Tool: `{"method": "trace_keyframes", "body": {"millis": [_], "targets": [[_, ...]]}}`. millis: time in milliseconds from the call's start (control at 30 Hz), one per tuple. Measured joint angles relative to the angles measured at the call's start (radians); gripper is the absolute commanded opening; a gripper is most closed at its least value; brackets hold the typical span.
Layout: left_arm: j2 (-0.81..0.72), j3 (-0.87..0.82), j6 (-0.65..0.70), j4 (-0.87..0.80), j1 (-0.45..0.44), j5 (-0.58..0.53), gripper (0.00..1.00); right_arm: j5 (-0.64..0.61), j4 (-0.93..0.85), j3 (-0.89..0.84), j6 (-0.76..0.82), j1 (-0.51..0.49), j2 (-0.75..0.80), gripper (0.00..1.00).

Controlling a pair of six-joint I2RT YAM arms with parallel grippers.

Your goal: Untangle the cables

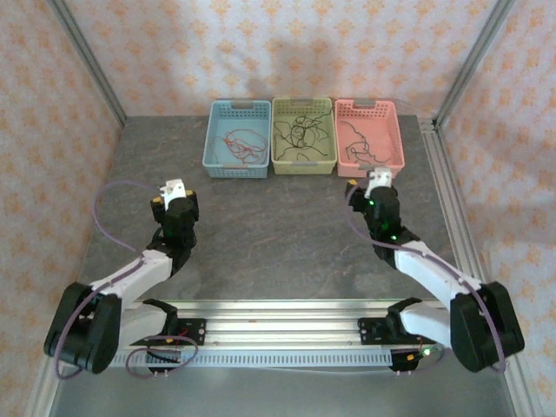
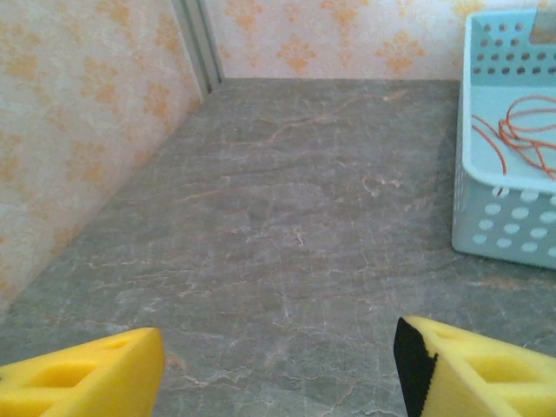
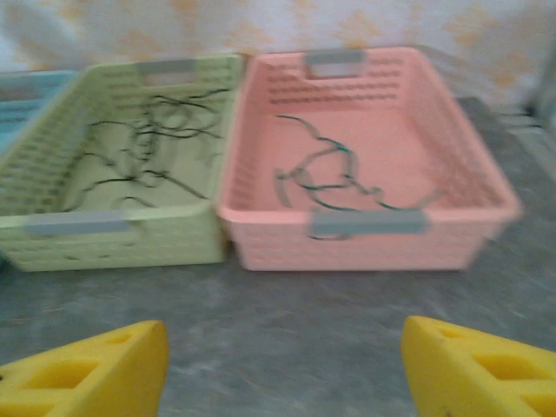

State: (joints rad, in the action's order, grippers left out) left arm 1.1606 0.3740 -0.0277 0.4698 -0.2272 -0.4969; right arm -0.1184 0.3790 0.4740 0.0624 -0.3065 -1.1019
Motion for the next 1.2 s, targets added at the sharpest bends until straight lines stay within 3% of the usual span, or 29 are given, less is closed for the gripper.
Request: {"method": "trace_keyframes", "body": {"millis": [167,333,500,533,567,600,733,833,867,1200], "targets": [[0.113,-0.027,0.01,0.107,0.112,0.105,0.69,-0.018,0.143,-0.139,-0.023,0.175,-0.03,0.71],[0.207,-0.008,-0.009,0.159,0.177,0.191,0.68,-0.022,0.315,-0.158,-0.003,0.196,-0.26,0.73],[0.28,0.048,-0.003,0.165,0.184,0.264,0.68,-0.023,0.462,-0.154,-0.002,0.23,-0.383,0.74],[0.297,0.062,0.005,0.168,0.176,0.278,0.71,-0.023,0.507,-0.154,-0.003,0.24,-0.415,0.75],[0.304,0.067,0.011,0.172,0.17,0.288,0.87,-0.021,0.537,-0.156,-0.003,0.247,-0.438,0.75],[0.307,0.067,0.021,0.179,0.162,0.303,1.0,-0.021,0.549,-0.16,-0.003,0.25,-0.446,0.76],[0.317,0.067,0.029,0.191,0.165,0.364,1.0,-0.033,0.585,-0.159,-0.021,0.251,-0.451,0.89],[0.321,0.067,0.029,0.193,0.179,0.389,1.0,-0.058,0.547,-0.116,-0.029,0.251,-0.451,0.89],[0.321,0.067,0.029,0.194,0.182,0.394,1.0,-0.063,0.555,-0.112,-0.03,0.251,-0.451,0.98],[0.321,0.067,0.029,0.194,0.182,0.415,1.0,-0.076,0.554,-0.11,-0.037,0.251,-0.451,0.99]]}}
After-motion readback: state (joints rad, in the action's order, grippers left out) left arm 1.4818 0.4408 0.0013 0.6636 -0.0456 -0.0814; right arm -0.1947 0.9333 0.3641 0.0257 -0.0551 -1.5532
